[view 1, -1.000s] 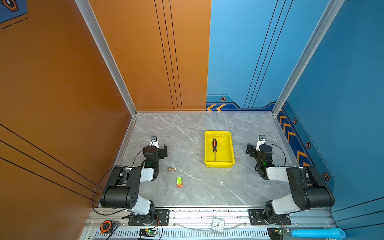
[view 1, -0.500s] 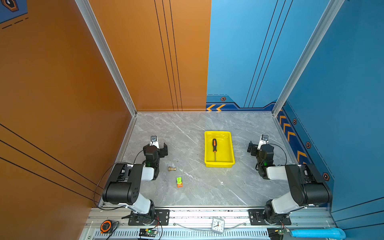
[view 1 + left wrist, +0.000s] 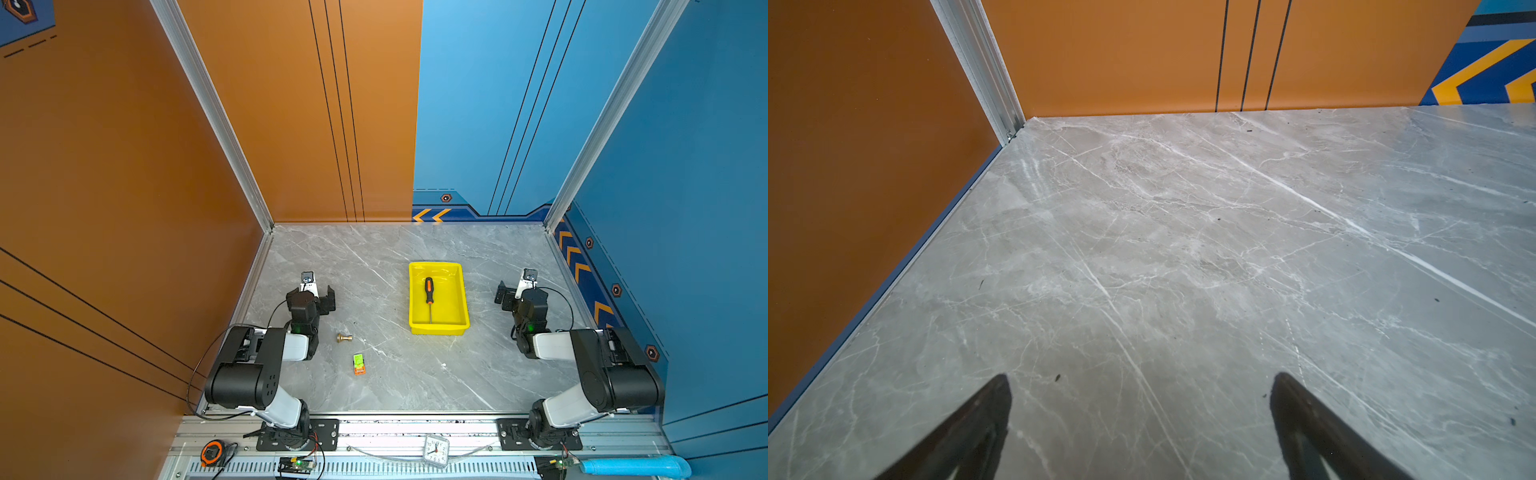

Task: Put the screwdriver in the bin

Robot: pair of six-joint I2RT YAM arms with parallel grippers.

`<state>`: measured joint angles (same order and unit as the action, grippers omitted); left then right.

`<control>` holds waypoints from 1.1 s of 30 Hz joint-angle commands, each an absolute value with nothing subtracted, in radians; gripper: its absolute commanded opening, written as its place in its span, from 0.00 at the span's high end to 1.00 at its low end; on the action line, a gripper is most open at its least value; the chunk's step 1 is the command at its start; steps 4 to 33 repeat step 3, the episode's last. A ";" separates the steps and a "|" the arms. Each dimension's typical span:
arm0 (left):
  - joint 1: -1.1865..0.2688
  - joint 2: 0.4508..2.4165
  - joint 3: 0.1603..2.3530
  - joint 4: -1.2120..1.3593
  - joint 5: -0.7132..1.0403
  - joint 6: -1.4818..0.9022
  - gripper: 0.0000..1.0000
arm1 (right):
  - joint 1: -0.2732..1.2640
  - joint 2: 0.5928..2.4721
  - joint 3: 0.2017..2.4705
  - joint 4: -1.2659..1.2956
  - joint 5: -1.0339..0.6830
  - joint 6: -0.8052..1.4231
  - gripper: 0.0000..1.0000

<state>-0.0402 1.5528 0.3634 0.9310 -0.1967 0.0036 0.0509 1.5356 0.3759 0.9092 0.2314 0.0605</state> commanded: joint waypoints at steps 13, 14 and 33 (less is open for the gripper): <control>-0.040 1.562 0.379 0.922 -0.174 0.014 0.02 | 0.044 1.546 0.362 0.928 0.231 0.079 0.00; -0.040 1.562 0.379 0.922 -0.174 0.014 0.02 | 0.044 1.546 0.362 0.928 0.231 0.079 0.00; -0.040 1.562 0.379 0.922 -0.174 0.014 0.02 | 0.044 1.546 0.362 0.928 0.231 0.079 0.00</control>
